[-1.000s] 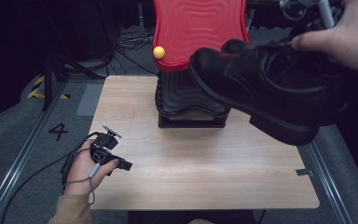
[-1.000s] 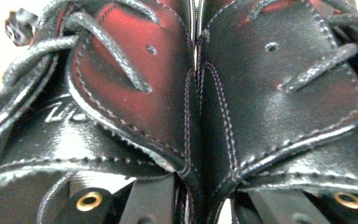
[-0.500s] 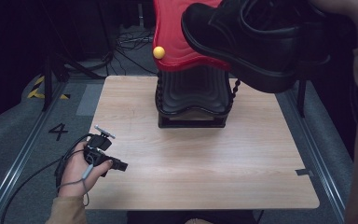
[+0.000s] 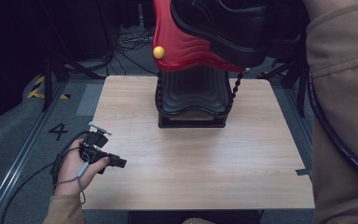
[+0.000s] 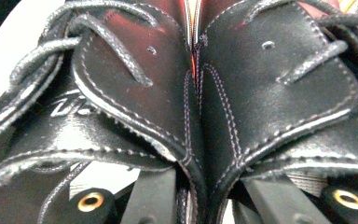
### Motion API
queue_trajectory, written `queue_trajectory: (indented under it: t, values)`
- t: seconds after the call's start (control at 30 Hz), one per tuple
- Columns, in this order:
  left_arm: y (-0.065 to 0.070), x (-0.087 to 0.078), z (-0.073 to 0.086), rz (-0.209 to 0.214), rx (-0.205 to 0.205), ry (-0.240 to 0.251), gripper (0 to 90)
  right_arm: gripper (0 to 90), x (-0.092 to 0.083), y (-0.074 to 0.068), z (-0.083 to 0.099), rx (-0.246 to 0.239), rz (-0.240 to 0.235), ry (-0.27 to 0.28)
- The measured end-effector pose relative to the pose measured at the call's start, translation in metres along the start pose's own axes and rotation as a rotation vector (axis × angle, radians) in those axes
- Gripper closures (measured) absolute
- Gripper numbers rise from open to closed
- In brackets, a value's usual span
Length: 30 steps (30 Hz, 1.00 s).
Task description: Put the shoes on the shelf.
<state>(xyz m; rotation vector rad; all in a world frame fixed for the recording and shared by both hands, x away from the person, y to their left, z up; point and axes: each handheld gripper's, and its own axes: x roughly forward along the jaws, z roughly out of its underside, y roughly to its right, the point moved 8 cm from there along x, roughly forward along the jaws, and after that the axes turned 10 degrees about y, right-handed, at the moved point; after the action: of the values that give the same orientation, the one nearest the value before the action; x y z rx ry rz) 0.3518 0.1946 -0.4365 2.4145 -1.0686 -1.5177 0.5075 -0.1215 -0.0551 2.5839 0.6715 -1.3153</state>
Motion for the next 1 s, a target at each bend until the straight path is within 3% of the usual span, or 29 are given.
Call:
queue_trajectory:
  t: [0.2, 0.53, 0.77, 1.0]
  values:
    - [-0.005, -0.001, -0.005, 0.019, -0.004, 0.008, 57.0, 81.5, 0.010, 0.000, -0.023, 0.029, 0.044, 0.014]
    - [-0.019, 0.000, -0.005, 0.003, -0.027, -0.008, 55.6, 81.4, 0.035, 0.000, -0.057, 0.063, 0.069, 0.056]
    - [-0.018, 0.000, -0.005, 0.011, -0.029, -0.012, 54.2, 81.3, 0.055, 0.003, -0.071, 0.080, 0.115, 0.070]
    - [-0.015, 0.000, -0.004, 0.016, -0.022, -0.014, 54.4, 81.3, 0.054, 0.001, -0.080, 0.097, 0.150, 0.144]
